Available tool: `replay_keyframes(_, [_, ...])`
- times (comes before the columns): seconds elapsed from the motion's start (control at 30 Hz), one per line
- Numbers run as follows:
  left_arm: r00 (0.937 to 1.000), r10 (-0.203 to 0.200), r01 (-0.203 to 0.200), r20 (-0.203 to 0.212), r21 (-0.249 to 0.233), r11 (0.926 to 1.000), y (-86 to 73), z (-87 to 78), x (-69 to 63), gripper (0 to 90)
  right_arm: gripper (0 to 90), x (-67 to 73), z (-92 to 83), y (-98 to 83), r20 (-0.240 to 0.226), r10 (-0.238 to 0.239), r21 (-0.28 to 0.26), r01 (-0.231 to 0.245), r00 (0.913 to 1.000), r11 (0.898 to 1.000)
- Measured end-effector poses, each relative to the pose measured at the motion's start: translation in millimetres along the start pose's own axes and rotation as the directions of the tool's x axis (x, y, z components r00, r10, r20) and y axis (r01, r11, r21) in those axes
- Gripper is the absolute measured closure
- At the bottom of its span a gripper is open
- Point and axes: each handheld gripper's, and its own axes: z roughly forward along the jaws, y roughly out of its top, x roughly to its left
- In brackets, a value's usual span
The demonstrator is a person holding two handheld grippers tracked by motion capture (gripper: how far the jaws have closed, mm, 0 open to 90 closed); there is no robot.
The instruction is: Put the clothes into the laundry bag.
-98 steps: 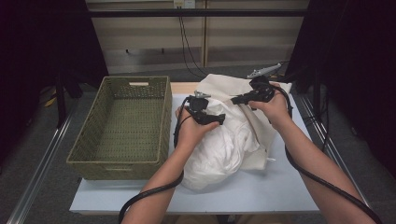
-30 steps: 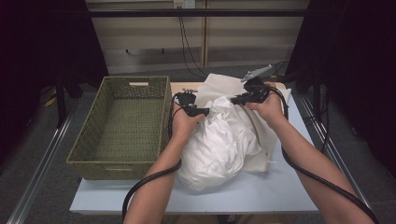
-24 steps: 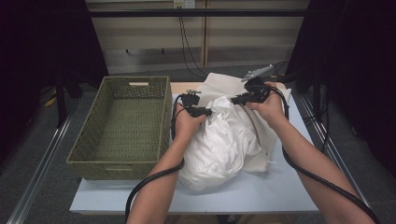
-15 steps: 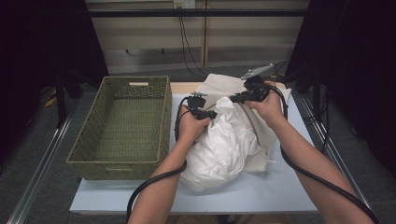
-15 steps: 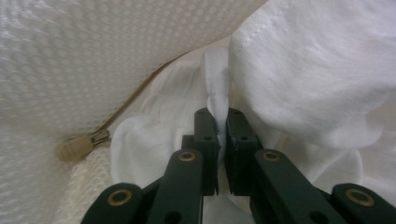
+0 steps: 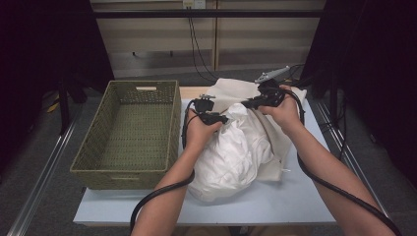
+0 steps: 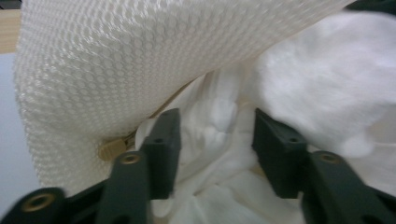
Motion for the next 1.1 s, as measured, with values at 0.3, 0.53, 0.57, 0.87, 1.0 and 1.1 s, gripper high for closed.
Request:
replay_keyframes(0.3, [0.9987, 0.040, -0.040, 0.032, -0.002, 0.9992, 1.9, -25.9, -16.7, 20.3, 87.1, -2.7, -0.3, 0.0, 0.012, 0.022, 0.004, -0.022, 0.9997, 1.000])
replay_keyframes(0.53, [0.9938, 0.065, -0.068, 0.091, 0.033, 0.9971, -8.7, -28.9, -28.4, 9.6, 87.1, -4.0, -3.3, 5.0, 0.021, 0.022, 0.013, -0.023, 0.9995, 1.000])
replay_keyframes(0.57, [0.9928, 0.073, -0.077, 0.095, 0.038, 0.9963, -10.1, -29.0, -30.7, 7.9, 87.1, -4.9, -3.8, 5.6, 0.020, 0.017, 0.011, -0.018, 0.9997, 1.000])
replay_keyframes(0.87, [0.9826, 0.164, -0.176, 0.086, 0.160, 0.9712, -32.6, -7.0, -42.0, 4.4, 87.1, -5.8, -7.4, 6.6, 0.023, 0.037, 0.013, -0.037, 0.9991, 0.999])
replay_keyframes(1.0, [0.9850, 0.139, -0.156, 0.102, 0.173, 0.9727, -39.2, 3.6, -42.0, 8.0, 87.1, -5.3, -11.4, 7.6, 0.028, 0.026, 0.017, -0.027, 0.9992, 0.999])
replay_keyframes(1.1, [0.9824, 0.137, -0.159, 0.127, 0.190, 0.9687, -41.7, 9.7, -42.9, 20.0, 87.1, -6.4, -12.6, 8.1, 0.016, 0.023, 0.008, -0.023, 0.9996, 1.000])
